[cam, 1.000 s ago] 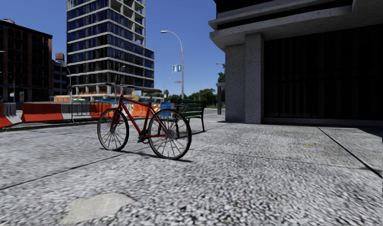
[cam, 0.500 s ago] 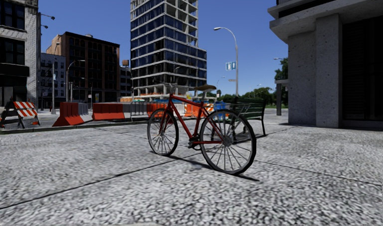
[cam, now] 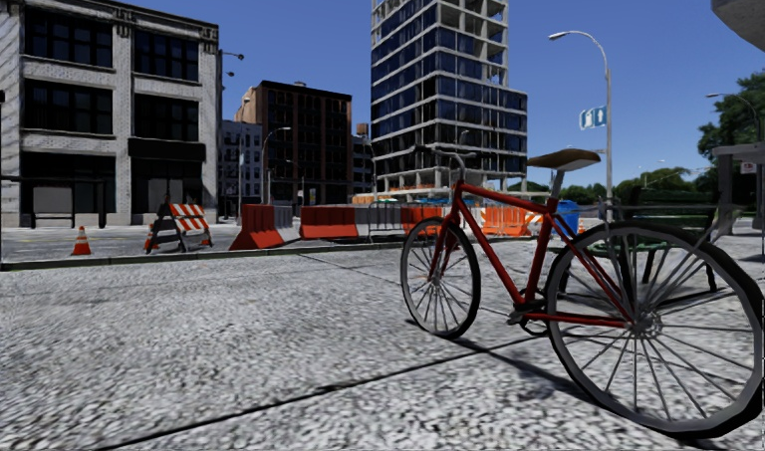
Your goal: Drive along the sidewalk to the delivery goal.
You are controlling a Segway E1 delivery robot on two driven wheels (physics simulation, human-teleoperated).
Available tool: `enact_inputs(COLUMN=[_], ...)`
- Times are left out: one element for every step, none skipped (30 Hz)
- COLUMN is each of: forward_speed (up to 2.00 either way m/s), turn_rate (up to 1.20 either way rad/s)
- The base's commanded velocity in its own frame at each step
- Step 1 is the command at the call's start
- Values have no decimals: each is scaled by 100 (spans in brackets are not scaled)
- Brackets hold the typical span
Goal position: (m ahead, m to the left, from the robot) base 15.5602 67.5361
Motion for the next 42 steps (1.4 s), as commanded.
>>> enact_inputs(forward_speed=[131,131,134,134,135,135,135,135,135,135,135,136,136,137,138,138,138,139,140,140,140,140,141,141,141,141,141,141,141,141,141,142,143,143,143,143,143,144,144,145,145,145], turn_rate=[66,66,66,66,66,66,66,66,66,66,66,66,66,66,66,66,66,66,66,66,66,66,66,66,66,66,66,68,73,75,75,75,76,76,76,76,76,76,76,76,76,76])
